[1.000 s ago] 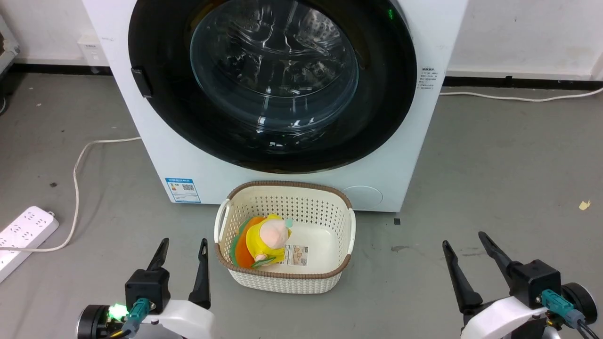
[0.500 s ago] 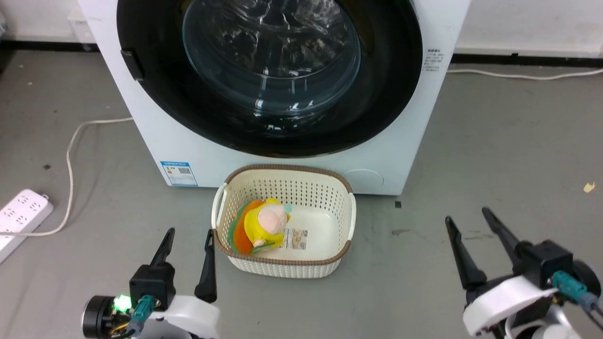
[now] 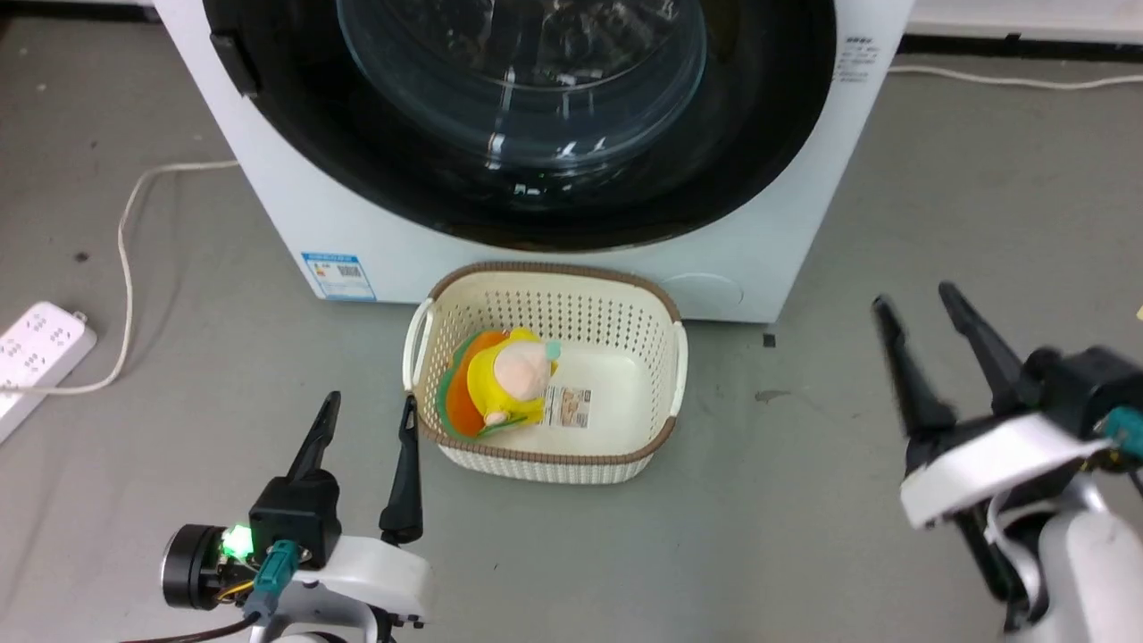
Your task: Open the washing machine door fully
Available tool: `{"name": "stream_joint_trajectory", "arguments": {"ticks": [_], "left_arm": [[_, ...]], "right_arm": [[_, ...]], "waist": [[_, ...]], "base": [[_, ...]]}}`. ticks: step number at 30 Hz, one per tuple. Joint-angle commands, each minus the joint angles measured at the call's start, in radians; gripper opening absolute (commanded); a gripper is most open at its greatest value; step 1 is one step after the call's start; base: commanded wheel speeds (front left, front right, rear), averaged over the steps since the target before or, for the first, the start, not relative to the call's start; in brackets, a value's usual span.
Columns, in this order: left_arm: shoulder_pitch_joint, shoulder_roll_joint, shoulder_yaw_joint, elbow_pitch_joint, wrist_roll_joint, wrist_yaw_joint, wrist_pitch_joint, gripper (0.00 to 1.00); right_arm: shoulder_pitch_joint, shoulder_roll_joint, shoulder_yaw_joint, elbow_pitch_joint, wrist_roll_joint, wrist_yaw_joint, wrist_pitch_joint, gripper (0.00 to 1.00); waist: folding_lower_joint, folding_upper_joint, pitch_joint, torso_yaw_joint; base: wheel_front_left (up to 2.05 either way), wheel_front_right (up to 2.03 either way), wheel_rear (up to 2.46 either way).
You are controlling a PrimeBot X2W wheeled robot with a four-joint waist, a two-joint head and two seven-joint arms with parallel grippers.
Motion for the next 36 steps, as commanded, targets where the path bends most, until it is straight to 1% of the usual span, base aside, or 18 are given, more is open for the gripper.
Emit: {"name": "stream_joint_trajectory", "arguments": {"ticks": [1,2,10,20,23,24,25,29,30,36], "left_arm": [[-0.021,0.004,-0.008,-0.007,0.006,0.005,-0.013,1.00],[-0.024,0.004,-0.011,-0.008,0.006,0.005,-0.015,1.00],[-0.044,0.003,-0.034,-0.013,0.001,0.011,-0.032,1.00],[-0.069,0.002,-0.060,-0.018,-0.008,0.021,-0.053,1.00],[-0.076,0.002,-0.068,-0.020,-0.011,0.024,-0.059,1.00],[-0.084,0.002,-0.075,-0.025,-0.013,0.027,-0.065,1.00],[-0.087,0.002,-0.078,-0.027,-0.014,0.028,-0.068,1.00],[-0.099,0.001,-0.086,-0.033,-0.015,0.032,-0.076,1.00],[-0.105,0.001,-0.090,-0.035,-0.016,0.033,-0.080,1.00],[-0.123,0.001,-0.108,-0.040,-0.020,0.039,-0.093,1.00]], "right_arm": [[-0.042,-0.013,-0.005,0.013,0.028,0.000,0.005,0.17],[-0.058,-0.015,-0.009,0.021,0.042,0.000,0.009,0.00],[-0.192,-0.019,-0.053,0.105,0.171,0.000,0.050,0.00],[-0.370,-0.014,-0.126,0.243,0.343,0.000,0.131,0.00],[-0.428,-0.011,-0.155,0.302,0.395,0.000,0.173,0.00],[-0.487,-0.016,-0.171,0.354,0.432,0.000,0.222,0.00],[-0.507,-0.019,-0.177,0.372,0.443,0.000,0.236,0.00],[-0.589,-0.031,-0.206,0.442,0.483,0.000,0.276,0.00],[-0.631,-0.039,-0.221,0.481,0.499,0.000,0.287,0.00],[-0.760,-0.064,-0.268,0.605,0.554,0.000,0.329,0.00]], "waist": [[-0.0002,-0.0001,0.014,0.007],[-0.0002,-0.0001,0.019,0.010],[-0.0002,-0.0001,0.060,0.033],[-0.0002,-0.0001,0.103,0.065],[-0.0002,-0.0001,0.119,0.074],[-0.0002,-0.0001,0.135,0.082],[-0.0002,-0.0001,0.141,0.084],[-0.0002,-0.0001,0.168,0.095],[-0.0002,-0.0001,0.181,0.101],[-0.0002,-0.0001,0.221,0.120]], "base": [[0.00,0.00,0.00],[0.00,0.00,0.00],[0.00,0.00,0.00],[0.00,0.00,0.00],[0.00,0.00,0.00],[0.00,0.00,0.00],[0.00,0.00,0.00],[0.00,0.00,0.00],[0.00,0.00,0.00],[0.00,0.00,0.00]]}}
